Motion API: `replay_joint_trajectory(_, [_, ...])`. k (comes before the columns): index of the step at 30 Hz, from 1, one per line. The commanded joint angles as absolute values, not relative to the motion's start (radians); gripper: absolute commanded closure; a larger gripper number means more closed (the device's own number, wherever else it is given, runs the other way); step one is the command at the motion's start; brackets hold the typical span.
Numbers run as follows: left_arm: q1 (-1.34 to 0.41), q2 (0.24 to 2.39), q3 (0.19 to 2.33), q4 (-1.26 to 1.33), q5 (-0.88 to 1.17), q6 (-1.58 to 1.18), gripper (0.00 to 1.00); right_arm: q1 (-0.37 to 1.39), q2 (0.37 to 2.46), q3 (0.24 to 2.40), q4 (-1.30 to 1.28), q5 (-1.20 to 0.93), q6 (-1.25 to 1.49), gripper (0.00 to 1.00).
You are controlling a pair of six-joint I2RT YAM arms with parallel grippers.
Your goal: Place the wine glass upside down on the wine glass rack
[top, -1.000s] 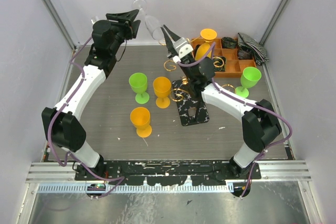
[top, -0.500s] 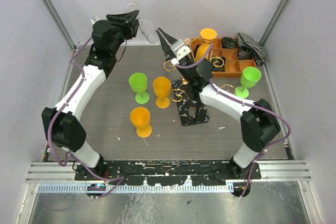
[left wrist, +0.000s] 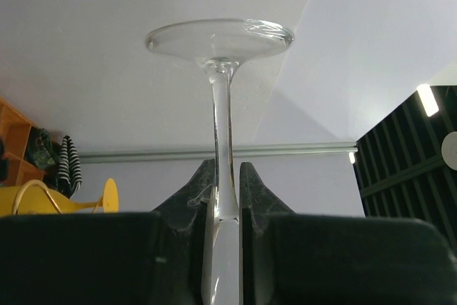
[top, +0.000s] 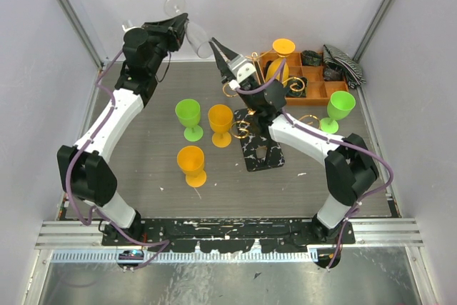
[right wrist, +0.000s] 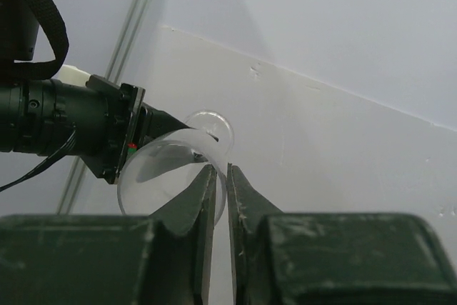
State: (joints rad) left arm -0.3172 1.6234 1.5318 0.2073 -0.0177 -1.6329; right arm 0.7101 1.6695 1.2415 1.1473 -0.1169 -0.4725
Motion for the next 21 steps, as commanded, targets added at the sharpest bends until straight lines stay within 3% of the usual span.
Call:
replay_joint_trajectory(1, [-0.300,1.648,1.552,0.348,0.024,-1.585,1.00,0.724,1.634,1.260,1.152,-0.117,-0.509,0.75])
replay_joint_trajectory(7, [-0.191,1.796,1.718,0.487,0.144,-1.453,1.00,0.724,1.562,1.229,1.031,-0.079,-0.543,0.39])
replay_joint_trajectory(10, [-0.117,1.901,1.830,0.555,0.262,-1.429,1.00,0.724,1.528,1.234,0.962,-0.041,-0.569,0.26])
replay_joint_trajectory(15, [-0.047,2.025,1.879,0.761,0.386,-1.348,1.00,0.724,1.465,1.242,0.883,0.028,-0.637,0.18])
replay_joint_trajectory(21, [-0.052,2.002,1.771,0.845,0.487,-0.870,1.00,0.724,1.404,1.240,0.822,0.092,-0.708,0.17])
